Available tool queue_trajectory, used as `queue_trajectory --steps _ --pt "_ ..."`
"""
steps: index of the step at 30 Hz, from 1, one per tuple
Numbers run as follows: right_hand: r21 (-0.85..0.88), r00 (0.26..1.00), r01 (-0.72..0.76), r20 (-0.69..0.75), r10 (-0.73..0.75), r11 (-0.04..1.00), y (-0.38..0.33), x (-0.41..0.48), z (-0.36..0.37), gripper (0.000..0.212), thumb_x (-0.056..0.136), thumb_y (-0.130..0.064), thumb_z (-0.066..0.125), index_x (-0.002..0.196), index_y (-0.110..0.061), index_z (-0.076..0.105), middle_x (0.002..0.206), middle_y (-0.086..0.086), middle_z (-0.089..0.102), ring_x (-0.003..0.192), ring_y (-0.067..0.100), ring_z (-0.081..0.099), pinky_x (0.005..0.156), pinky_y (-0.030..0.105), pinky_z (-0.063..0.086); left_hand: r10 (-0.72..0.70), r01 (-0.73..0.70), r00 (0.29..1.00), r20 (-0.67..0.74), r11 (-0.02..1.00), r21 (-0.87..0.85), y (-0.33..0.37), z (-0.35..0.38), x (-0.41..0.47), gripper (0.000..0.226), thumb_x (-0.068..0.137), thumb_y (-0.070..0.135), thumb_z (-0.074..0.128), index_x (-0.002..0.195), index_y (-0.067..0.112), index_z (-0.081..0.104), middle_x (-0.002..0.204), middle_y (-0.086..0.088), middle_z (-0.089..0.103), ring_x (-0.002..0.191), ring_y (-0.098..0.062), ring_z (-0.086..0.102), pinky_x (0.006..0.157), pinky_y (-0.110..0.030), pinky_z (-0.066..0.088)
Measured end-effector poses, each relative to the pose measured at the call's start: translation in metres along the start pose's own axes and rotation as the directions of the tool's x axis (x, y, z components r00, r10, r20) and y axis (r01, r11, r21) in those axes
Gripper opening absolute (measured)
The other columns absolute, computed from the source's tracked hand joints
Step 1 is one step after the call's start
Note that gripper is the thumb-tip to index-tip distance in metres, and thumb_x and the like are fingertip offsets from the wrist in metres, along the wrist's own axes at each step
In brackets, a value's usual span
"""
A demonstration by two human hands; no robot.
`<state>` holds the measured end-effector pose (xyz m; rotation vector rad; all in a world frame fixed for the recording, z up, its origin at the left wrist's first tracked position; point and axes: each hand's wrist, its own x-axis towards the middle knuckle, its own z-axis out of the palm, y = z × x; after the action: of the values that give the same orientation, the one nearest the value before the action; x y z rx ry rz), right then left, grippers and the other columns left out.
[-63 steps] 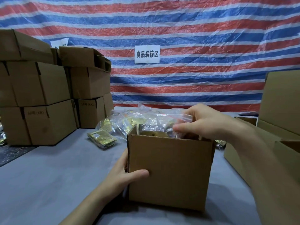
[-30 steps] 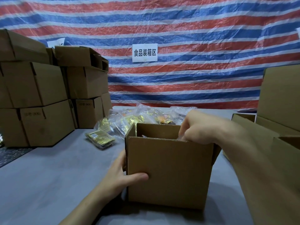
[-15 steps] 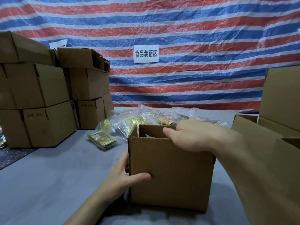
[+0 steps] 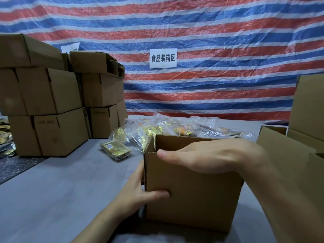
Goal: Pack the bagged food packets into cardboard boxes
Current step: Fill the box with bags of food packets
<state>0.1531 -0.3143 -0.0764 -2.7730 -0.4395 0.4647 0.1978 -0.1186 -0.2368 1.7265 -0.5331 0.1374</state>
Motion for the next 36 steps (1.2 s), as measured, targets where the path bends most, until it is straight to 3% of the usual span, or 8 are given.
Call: queue_trajectory --steps 5,11,18,22,25,27,31,36 --pt "-0.125 0.995 -0.095 -0.035 0.091 0.988 -0.003 0.006 0.003 0.083 0.073 -0.093 0.043 0.117 -0.028 0.070 0.103 -0.005 0.072 0.092 0.015 0.068 0.091 0.036 0.055 0.002 -0.002 0.999 0.032 1.000 -0.016 0.002 0.001 0.000 0.083 0.061 0.038 0.088 0.134 0.022 0.052 0.124 0.006 0.070 0.115 -0.016 0.067 0.088 -0.026 0.056" --pt "-0.068 0.999 0.039 0.003 -0.039 0.997 -0.001 0.005 0.002 0.059 0.086 -0.078 0.050 0.128 -0.038 0.061 0.104 -0.012 0.069 0.092 0.009 0.066 0.078 0.027 0.053 -0.037 0.039 0.999 0.040 0.997 -0.066 -0.001 0.001 0.001 0.085 0.057 0.038 0.089 0.132 0.026 0.052 0.121 0.009 0.071 0.113 -0.015 0.068 0.083 -0.025 0.058" --pt "0.015 0.979 0.123 -0.164 -0.118 0.992 0.007 0.003 -0.009 0.093 0.074 -0.090 0.024 0.132 -0.029 0.063 0.129 -0.008 0.066 0.116 0.012 0.062 0.108 0.041 0.043 -0.022 0.021 1.000 -0.013 0.998 -0.067 -0.003 -0.001 0.004 0.083 0.051 0.039 0.089 0.126 0.022 0.059 0.117 0.000 0.073 0.107 -0.016 0.070 0.083 -0.028 0.057" --pt "0.250 0.763 0.420 -0.618 -0.190 0.873 0.030 0.003 -0.031 0.063 0.090 -0.071 0.032 0.095 -0.022 0.072 0.084 -0.009 0.072 0.074 0.002 0.068 0.070 0.024 0.049 -0.043 0.031 0.997 -0.064 0.983 -0.181 -0.006 -0.011 0.009 0.085 0.036 0.027 0.082 0.116 0.006 0.061 0.097 -0.005 0.077 0.087 -0.018 0.074 0.066 -0.026 0.058" --pt "0.295 0.502 0.513 -0.865 -0.003 0.806 0.060 0.016 -0.038 0.048 0.099 -0.053 0.045 0.076 -0.020 0.071 0.065 -0.007 0.069 0.058 0.001 0.060 0.061 0.028 0.042 -0.069 0.021 0.987 -0.148 0.954 -0.300 -0.011 -0.019 0.012 0.086 0.030 0.023 0.078 0.113 0.004 0.065 0.098 -0.016 0.076 0.085 -0.030 0.073 0.062 -0.035 0.061" --pt "0.370 0.445 0.445 -0.882 0.158 0.815 0.081 0.035 -0.035 0.038 0.098 -0.042 0.052 0.074 -0.018 0.070 0.061 -0.006 0.068 0.061 0.008 0.061 0.061 0.037 0.047 -0.086 0.016 0.979 -0.182 0.936 -0.353 -0.014 -0.023 0.013 0.088 0.033 0.019 0.077 0.118 0.004 0.064 0.105 -0.021 0.075 0.088 -0.034 0.074 0.062 -0.038 0.061" --pt "0.474 0.567 0.093 -0.748 0.345 0.876 0.132 0.086 -0.004 0.012 0.095 -0.028 0.058 0.092 -0.021 0.067 0.092 0.002 0.071 0.087 0.027 0.066 0.075 0.035 0.049 -0.092 -0.013 0.953 -0.287 0.939 -0.344 -0.019 -0.029 0.016 0.089 0.035 0.017 0.075 0.122 0.007 0.063 0.111 -0.021 0.074 0.093 -0.038 0.072 0.066 -0.044 0.061" --pt "0.473 0.778 0.031 -0.564 0.275 0.881 0.163 0.126 0.052 0.029 0.092 -0.021 0.059 0.121 -0.026 0.063 0.103 -0.003 0.067 0.092 0.021 0.064 0.086 0.037 0.054 -0.108 -0.042 0.907 -0.408 0.939 -0.341 -0.023 -0.034 0.019 0.070 0.051 0.012 0.072 0.121 0.011 0.063 0.109 -0.015 0.075 0.089 -0.031 0.074 0.065 -0.043 0.061"
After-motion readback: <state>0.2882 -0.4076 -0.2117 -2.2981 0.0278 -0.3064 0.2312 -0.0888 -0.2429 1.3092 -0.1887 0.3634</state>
